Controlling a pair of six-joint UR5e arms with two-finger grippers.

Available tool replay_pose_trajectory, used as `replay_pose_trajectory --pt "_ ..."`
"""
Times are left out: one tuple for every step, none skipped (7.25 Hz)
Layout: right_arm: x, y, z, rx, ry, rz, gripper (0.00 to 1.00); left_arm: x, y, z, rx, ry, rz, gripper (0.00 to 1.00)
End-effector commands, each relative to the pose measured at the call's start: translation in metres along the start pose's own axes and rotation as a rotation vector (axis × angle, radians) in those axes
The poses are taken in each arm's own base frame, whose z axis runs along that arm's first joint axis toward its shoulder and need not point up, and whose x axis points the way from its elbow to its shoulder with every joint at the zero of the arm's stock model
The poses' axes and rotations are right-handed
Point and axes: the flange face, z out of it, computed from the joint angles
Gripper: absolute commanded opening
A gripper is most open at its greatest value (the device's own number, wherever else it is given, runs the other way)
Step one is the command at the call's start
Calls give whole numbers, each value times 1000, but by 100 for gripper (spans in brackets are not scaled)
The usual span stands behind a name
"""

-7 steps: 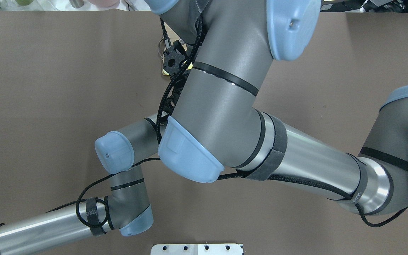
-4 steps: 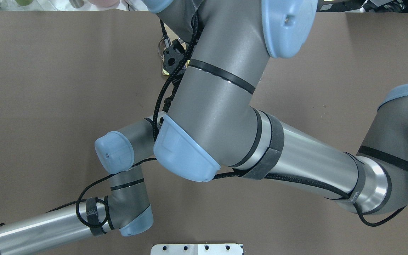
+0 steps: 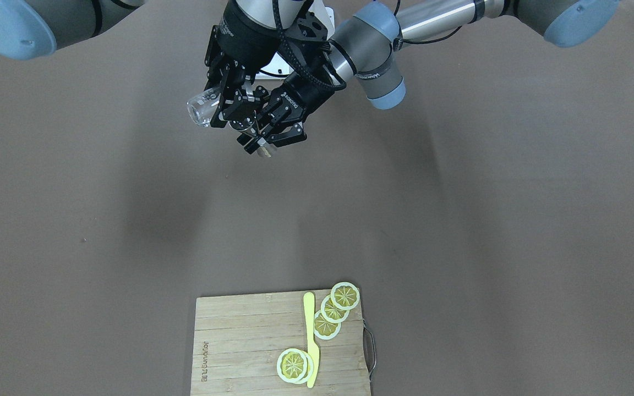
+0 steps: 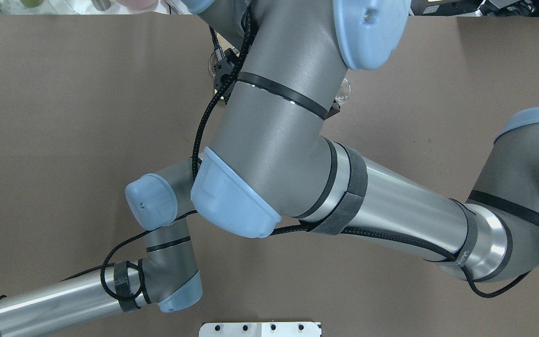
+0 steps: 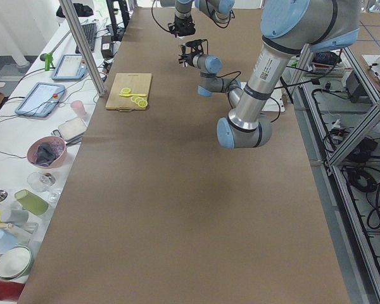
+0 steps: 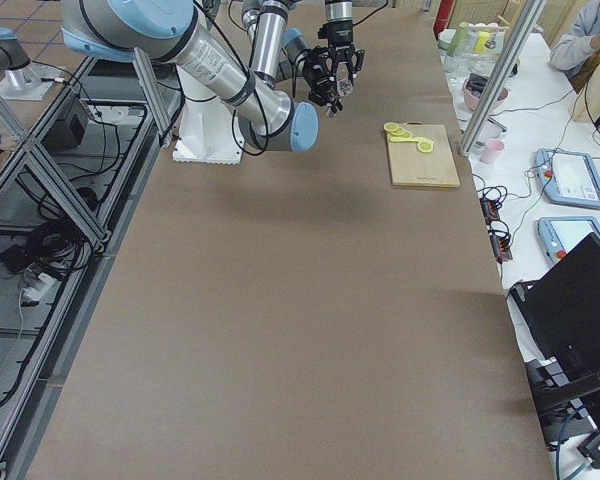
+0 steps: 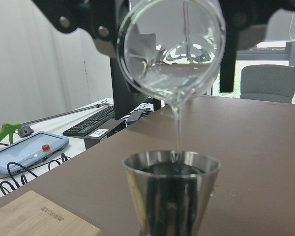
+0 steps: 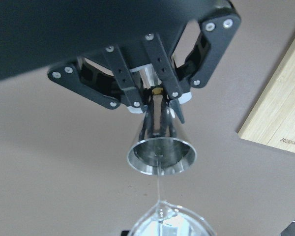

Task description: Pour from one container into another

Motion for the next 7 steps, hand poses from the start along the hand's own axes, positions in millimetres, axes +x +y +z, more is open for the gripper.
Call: replay_pose_trajectory --pt "0 0 -2 -7 1 -9 0 0 0 0 0 -1 0 0" --pt "0 0 -2 -8 2 -9 0 0 0 0 0 -1 0 0" --pt "1 2 -3 -6 6 -12 0 0 0 0 0 -1 0 0" --pt "1 4 -5 -2 9 -10 0 0 0 0 0 -1 0 0" --pt "0 6 -9 10 14 -7 0 0 0 0 0 -1 0 0" --pt "0 8 -11 17 16 -4 0 0 0 0 0 -1 0 0" --pt "0 10 -17 40 12 1 0 -1 0 0 -1 -3 1 0"
